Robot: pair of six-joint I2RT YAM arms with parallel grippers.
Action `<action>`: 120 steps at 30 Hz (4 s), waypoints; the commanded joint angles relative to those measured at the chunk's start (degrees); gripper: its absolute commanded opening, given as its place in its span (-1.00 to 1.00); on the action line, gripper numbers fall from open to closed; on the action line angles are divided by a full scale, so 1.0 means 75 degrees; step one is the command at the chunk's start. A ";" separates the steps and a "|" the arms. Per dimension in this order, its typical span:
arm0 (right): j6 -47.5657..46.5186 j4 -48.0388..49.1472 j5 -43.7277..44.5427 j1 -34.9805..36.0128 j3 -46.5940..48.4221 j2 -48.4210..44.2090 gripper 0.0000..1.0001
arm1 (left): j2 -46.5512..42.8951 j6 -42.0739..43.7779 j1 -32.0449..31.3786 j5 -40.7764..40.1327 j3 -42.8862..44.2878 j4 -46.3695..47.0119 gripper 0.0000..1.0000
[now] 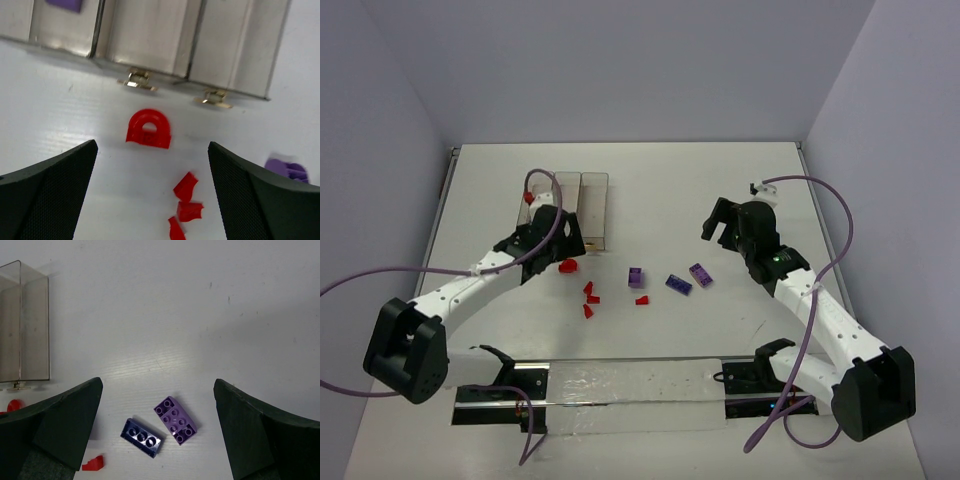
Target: Sort the legos into containers by color
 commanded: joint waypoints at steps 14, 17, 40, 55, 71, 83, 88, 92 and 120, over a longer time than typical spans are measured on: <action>0.0098 0.0321 -0.0035 0.0050 -0.0151 -0.0097 1.00 | 0.1390 -0.0348 -0.0031 0.0106 0.0005 0.0334 0.99; 0.0100 0.0281 -0.0018 0.0059 -0.0133 -0.0067 1.00 | 0.1603 -0.0307 -0.0031 0.0085 0.0051 0.0388 0.99; 0.0101 0.0340 -0.0018 0.0059 -0.0121 -0.0078 0.99 | 0.1318 -0.0154 -0.0042 -0.0148 0.0254 0.0007 -0.12; 0.0088 0.0429 0.0006 0.0059 -0.0214 -0.0080 1.00 | 0.0668 0.0286 -0.0031 -0.0622 0.2132 -0.1134 -0.21; -0.0034 0.0169 0.0211 0.0059 -0.0215 -0.0395 0.99 | 0.3433 0.0883 0.0861 -0.0450 0.4376 -0.0532 -0.19; 0.0007 0.0132 0.0153 0.0047 -0.0225 -0.0433 1.00 | 0.4171 0.0921 0.1024 -0.0337 0.4624 -0.0382 -0.11; -0.0005 0.0096 0.0170 0.0059 -0.0247 -0.0509 1.00 | 0.4336 0.0918 0.1036 -0.0308 0.4788 -0.0492 0.91; 0.0007 0.0065 0.0193 0.0059 -0.0250 -0.0540 1.00 | 0.4078 0.0907 0.1032 -0.0283 0.4798 -0.0578 0.99; 0.0102 0.0295 -0.0091 0.0059 -0.0182 -0.0218 1.00 | 0.0861 -0.0691 -0.1941 0.0024 -0.0037 -0.0794 0.51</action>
